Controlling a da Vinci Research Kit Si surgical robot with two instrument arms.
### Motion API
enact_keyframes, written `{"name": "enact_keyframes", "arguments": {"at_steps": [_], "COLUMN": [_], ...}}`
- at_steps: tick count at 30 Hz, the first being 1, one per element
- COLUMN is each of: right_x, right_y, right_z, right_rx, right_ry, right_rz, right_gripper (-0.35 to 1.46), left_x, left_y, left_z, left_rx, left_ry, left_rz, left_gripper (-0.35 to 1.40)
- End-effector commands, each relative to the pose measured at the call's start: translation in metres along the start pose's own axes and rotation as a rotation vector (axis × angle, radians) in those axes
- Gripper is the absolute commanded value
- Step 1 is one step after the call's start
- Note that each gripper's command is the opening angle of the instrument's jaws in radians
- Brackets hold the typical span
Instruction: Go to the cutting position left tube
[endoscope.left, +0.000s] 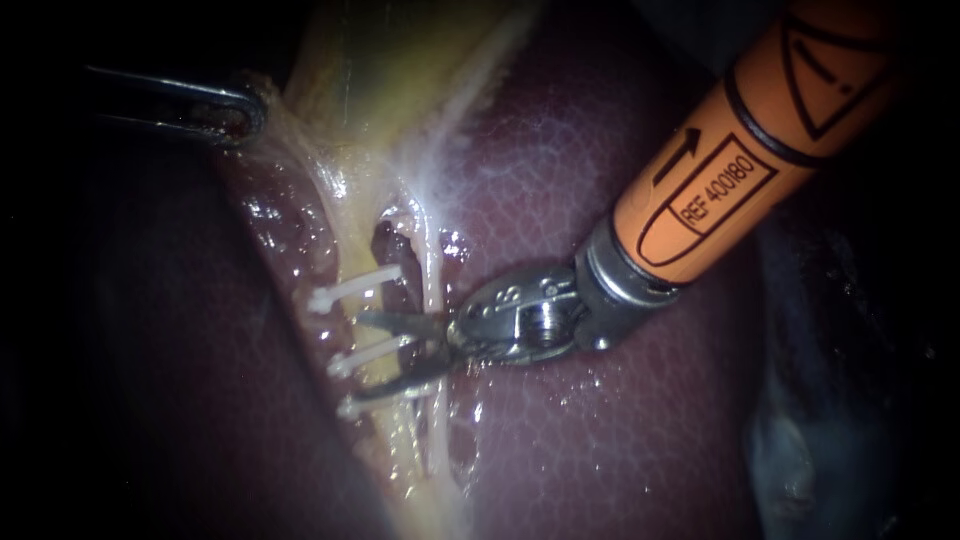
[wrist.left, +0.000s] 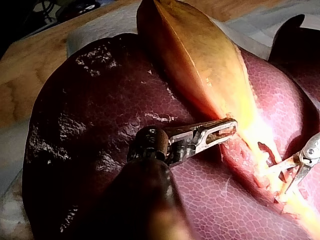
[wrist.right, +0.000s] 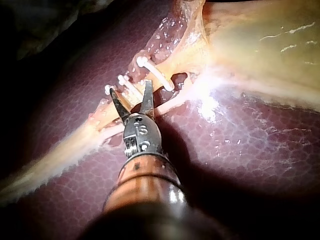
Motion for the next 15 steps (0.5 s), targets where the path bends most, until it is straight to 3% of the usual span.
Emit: {"name": "enact_keyframes", "arguments": {"at_steps": [1,6,15], "right_x": [0.0001,0.0007,0.0032], "right_y": [-0.0001,-0.0008,-0.0036], "right_z": [0.0,-0.0003,-0.003], "right_rx": [0.0,0.005,0.027], "right_ry": [0.0,0.01,0.018], "right_rz": [-0.001,0.004,0.003], "right_gripper": [1.12,1.18,1.22], "left_x": [0.0,0.0,0.0001], "left_y": [0.0,0.0001,0.0004], "left_z": [0.0,0.0,0.0], "left_rx": [0.0,0.001,0.001], "left_ry": [0.0,0.0,0.0], "left_rz": [0.0,0.0,0.001], "left_gripper": [-0.35,-0.35,-0.35]}}
